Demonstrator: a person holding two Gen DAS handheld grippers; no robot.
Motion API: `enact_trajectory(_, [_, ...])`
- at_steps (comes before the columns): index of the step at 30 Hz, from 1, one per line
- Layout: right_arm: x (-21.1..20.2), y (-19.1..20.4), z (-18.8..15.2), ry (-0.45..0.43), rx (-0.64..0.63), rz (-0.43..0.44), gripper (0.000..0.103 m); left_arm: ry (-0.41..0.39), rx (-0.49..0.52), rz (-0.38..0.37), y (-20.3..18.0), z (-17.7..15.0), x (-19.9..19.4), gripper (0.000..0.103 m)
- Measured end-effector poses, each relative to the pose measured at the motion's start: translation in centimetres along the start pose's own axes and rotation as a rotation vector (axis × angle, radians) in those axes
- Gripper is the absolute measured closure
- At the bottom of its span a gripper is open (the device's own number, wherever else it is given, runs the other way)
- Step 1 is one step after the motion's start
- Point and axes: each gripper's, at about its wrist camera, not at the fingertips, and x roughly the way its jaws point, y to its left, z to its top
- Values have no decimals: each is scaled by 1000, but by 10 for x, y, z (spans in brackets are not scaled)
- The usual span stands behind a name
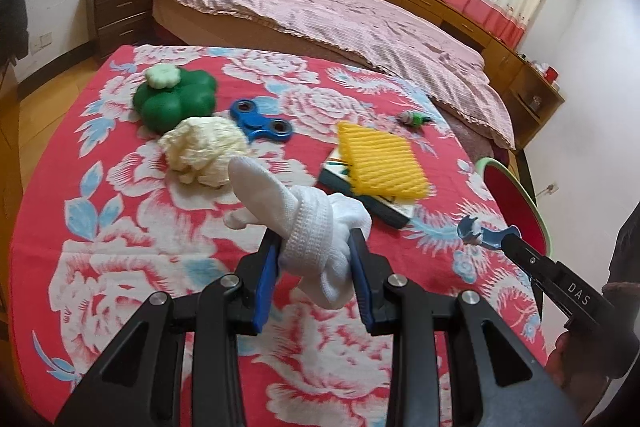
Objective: Collect trash
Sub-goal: 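Grasp the blue plastic clip with the right tool while the left tool holds the sock, then carry the white sock and blue clip over the red bucket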
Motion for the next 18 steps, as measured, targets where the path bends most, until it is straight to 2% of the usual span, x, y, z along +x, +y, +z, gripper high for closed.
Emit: enact_trajectory(18, [-43,-64,20,-106,131,-31,90,45,129,-85,-79,12,16,69])
